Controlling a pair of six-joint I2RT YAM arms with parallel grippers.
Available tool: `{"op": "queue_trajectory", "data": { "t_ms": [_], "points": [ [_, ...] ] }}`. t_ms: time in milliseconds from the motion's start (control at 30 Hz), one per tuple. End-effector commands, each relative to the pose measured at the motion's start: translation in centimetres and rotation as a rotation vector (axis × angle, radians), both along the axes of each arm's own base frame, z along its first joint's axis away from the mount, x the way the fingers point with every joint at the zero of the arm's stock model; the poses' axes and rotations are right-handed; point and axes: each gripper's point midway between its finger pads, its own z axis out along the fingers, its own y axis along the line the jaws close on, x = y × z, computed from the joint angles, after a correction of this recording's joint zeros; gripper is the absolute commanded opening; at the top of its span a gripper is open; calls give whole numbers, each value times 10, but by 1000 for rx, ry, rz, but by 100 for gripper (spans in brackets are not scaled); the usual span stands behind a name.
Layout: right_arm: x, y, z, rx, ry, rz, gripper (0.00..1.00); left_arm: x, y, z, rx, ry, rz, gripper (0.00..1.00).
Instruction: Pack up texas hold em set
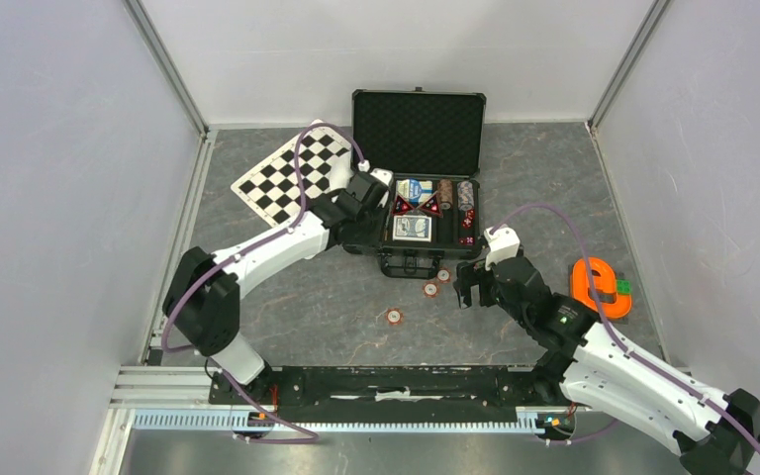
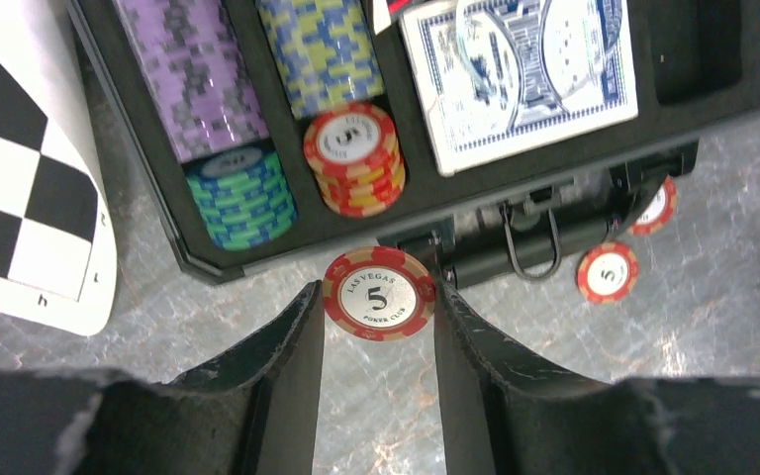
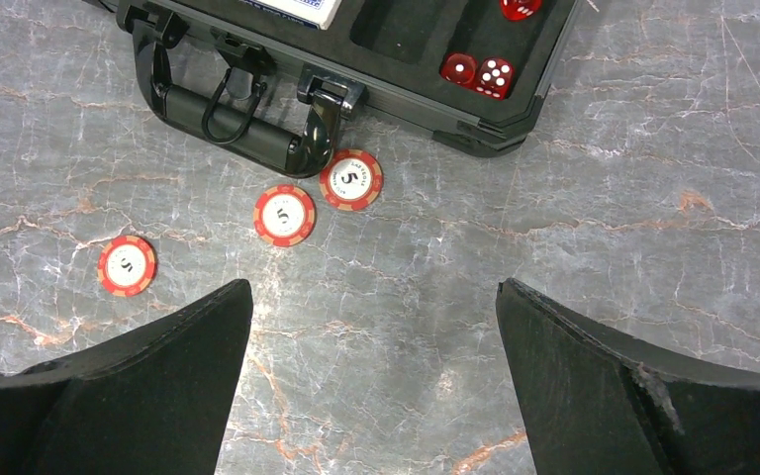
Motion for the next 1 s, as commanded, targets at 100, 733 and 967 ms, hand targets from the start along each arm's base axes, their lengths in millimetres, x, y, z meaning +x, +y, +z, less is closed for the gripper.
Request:
{"op": "queue_trajectory", "data": {
  "t_ms": [100, 733, 967],
  "points": [
    [9, 4, 26, 25, -54, -5, 99, 43, -17, 7, -7, -55, -30, 36],
    [9, 3, 20, 9, -39, -11, 99, 69, -23, 0, -9, -49, -36, 34],
    [9, 3, 20, 10, -38, -10, 99, 77, -21, 6, -15, -75, -21, 34]
  ]
}}
